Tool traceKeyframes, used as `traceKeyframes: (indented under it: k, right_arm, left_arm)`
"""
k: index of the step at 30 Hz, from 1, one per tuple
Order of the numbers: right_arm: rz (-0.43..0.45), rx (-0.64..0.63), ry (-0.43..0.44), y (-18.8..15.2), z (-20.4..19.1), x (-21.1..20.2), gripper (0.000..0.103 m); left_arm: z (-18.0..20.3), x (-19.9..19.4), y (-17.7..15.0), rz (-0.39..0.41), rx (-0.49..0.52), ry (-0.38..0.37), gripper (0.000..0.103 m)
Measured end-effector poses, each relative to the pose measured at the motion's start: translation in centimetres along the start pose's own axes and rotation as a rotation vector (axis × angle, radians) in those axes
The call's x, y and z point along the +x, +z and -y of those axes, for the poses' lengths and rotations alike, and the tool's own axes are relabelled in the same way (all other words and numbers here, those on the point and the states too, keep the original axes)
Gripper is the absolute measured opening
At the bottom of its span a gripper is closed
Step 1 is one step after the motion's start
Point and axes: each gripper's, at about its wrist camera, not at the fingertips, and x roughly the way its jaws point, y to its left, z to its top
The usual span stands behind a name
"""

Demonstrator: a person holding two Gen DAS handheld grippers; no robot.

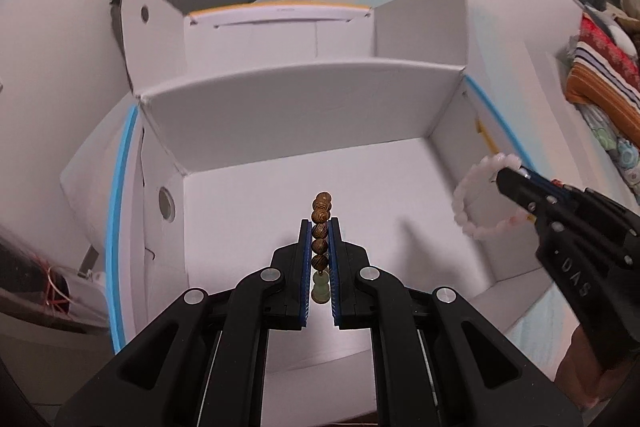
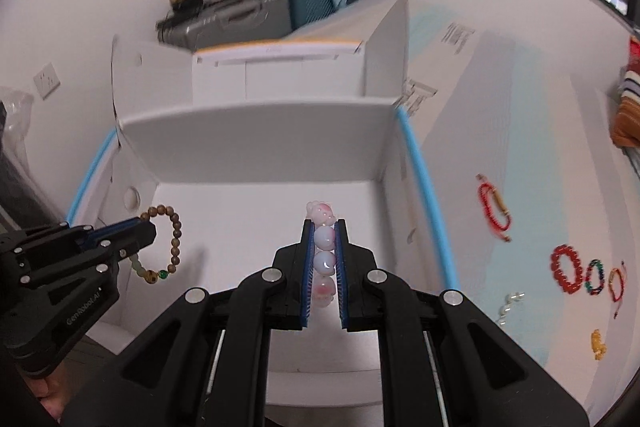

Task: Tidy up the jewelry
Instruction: 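Carry both bracelets over the white cardboard box with both grippers, then open both grippers to drop the bracelets into the box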

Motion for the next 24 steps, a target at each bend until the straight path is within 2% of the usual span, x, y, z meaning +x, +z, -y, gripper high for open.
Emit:
traceKeyframes:
  k: [7,13,24]
  right_arm:
    - [-0.107,-0.010,0.021,-0.3,-0.9,3.9,0.009]
    - [-0.175,-0.002,0.005,-0.8,-0.9,6.4,0.009]
    - [-0.229,0.022,0.008,-0.7,-0.4,7.1,0.012]
  left_arm:
    - [-0.9,2.6,-0.5,-0.057,-0.022,0.059,0.007]
    - [-1.5,3.4,-0.9,-0.089,-0.046,0.094,0.007]
    - [-2.1,3.8,-0.7,-0.117,-0.048,0.109,0.009]
